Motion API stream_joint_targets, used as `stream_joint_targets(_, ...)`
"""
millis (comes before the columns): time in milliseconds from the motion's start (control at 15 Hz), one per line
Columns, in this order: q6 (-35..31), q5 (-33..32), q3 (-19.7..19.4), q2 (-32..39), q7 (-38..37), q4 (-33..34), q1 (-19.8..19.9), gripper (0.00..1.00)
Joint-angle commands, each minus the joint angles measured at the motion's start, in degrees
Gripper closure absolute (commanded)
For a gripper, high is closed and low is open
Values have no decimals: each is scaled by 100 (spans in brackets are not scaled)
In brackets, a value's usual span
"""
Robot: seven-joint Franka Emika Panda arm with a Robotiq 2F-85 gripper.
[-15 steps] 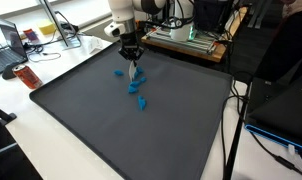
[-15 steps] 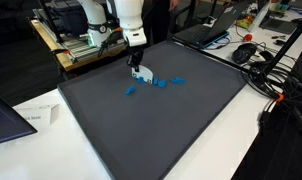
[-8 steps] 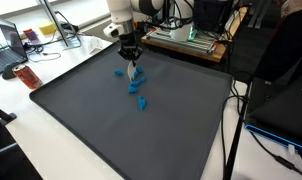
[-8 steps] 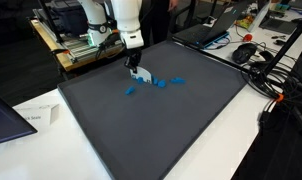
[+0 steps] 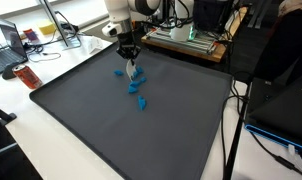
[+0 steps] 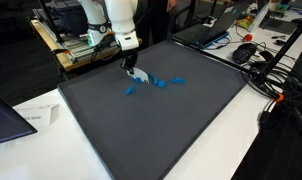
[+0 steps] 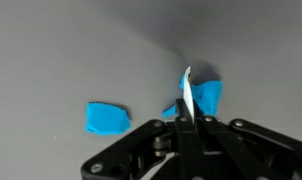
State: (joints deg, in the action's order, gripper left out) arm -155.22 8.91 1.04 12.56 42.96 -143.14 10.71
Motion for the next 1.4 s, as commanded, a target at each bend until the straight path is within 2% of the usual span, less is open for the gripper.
stream_joint_targets(0,-148,-478,-274,-138,218,-405,141,99)
stream_joint_targets(267,43,-638,-410,-447,496,-473,216,99)
stream_joint_targets(533,555,-17,-297,-841,1331,-408,375,99)
stream_joint_targets(733,1165,406,-381,-1169,1651,-249,251,99)
stream_joint_targets(1000,1795,-38,-531,-1340,781,108,-9,99)
stream_joint_targets(1333,1900,-928,-501,-1153,-1162,584,-263,99)
